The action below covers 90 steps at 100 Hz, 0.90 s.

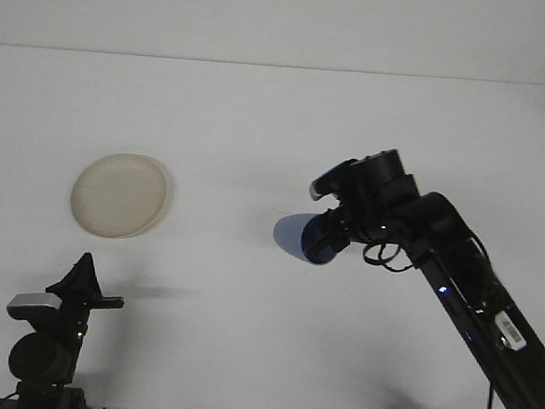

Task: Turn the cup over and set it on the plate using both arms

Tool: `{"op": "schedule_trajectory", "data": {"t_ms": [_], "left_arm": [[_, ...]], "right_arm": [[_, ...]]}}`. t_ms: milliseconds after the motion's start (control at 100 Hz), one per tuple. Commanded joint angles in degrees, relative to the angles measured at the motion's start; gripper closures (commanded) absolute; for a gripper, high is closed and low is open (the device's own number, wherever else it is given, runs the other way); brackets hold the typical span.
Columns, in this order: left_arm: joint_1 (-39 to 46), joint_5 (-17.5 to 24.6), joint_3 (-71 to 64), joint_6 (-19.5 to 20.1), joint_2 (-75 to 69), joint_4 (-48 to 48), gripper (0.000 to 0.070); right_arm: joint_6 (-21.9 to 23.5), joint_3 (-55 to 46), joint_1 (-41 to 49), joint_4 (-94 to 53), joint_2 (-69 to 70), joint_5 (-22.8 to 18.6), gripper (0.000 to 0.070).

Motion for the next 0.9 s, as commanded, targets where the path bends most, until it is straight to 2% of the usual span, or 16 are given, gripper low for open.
{"op": "schedule_trajectory", "data": {"t_ms": [0,180,540,740,800,890], "left_arm": [[0.1,0.0,-1.1,-5.4,0.0,0.7,0.0686],[0.1,0.0,-1.1,-7.9,0.0,0.5,0.0687],[0.1,0.0,-1.1,-8.3,0.0,0.5,0.0687],[0.1,0.0,-1.1,-8.3,0.0,0.5,0.0687],[0.1,0.0,-1.1,-8.3,0.0,0.5,0.0687],[0.1,0.0,-1.1,-8.3,0.0,0.5,0.0687]], "right_arm": [[-2.1,4.0,3.1,-3.5,4.3,1.3,0.0699],[-2.2,10.1,8.9,-9.3,14.1,1.7,0.0699],[-2.4,12.2,14.8,-12.1,25.9,8.8,0.0699],[-2.8,12.2,15.1,-12.2,27.6,8.7,0.0694],[-3.5,12.2,15.1,-11.6,27.6,8.5,0.0667],[-3.8,12.2,15.3,-10.9,27.6,8.2,0.0559]]}}
